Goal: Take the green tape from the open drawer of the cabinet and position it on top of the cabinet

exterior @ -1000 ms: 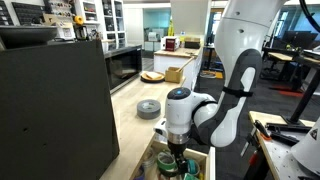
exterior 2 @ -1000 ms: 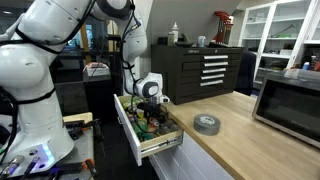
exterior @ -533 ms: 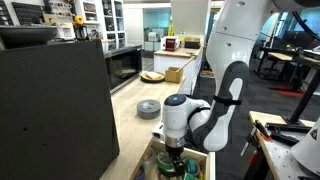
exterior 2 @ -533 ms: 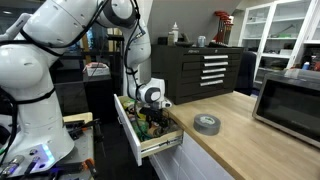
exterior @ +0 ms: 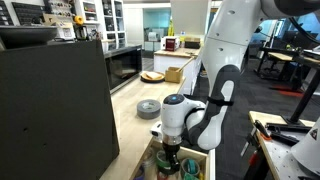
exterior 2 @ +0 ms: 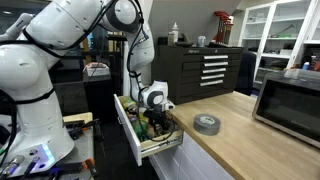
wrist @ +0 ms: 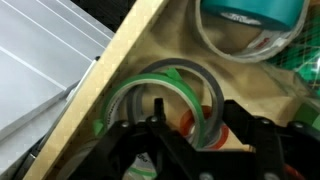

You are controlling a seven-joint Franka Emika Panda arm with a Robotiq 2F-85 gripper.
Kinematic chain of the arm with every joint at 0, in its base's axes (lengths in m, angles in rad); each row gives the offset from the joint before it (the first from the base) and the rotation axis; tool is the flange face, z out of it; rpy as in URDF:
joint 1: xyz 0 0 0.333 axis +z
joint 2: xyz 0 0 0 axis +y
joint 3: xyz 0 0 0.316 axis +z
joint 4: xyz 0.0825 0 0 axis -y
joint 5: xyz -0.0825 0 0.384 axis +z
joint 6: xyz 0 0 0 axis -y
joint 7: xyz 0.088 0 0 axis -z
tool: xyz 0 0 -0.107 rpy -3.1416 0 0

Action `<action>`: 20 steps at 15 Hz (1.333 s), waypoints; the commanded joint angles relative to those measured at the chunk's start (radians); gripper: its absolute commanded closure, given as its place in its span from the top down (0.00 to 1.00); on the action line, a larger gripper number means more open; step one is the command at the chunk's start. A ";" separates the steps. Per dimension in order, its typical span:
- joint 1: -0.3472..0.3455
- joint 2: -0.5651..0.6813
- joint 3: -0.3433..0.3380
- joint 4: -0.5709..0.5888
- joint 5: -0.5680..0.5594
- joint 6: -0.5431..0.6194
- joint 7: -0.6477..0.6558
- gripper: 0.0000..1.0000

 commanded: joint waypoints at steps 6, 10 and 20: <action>-0.045 -0.001 0.030 -0.010 -0.011 0.042 -0.039 0.05; -0.030 -0.009 0.029 -0.022 -0.017 0.037 -0.041 0.07; 0.067 -0.131 -0.007 -0.123 -0.054 -0.006 -0.014 0.06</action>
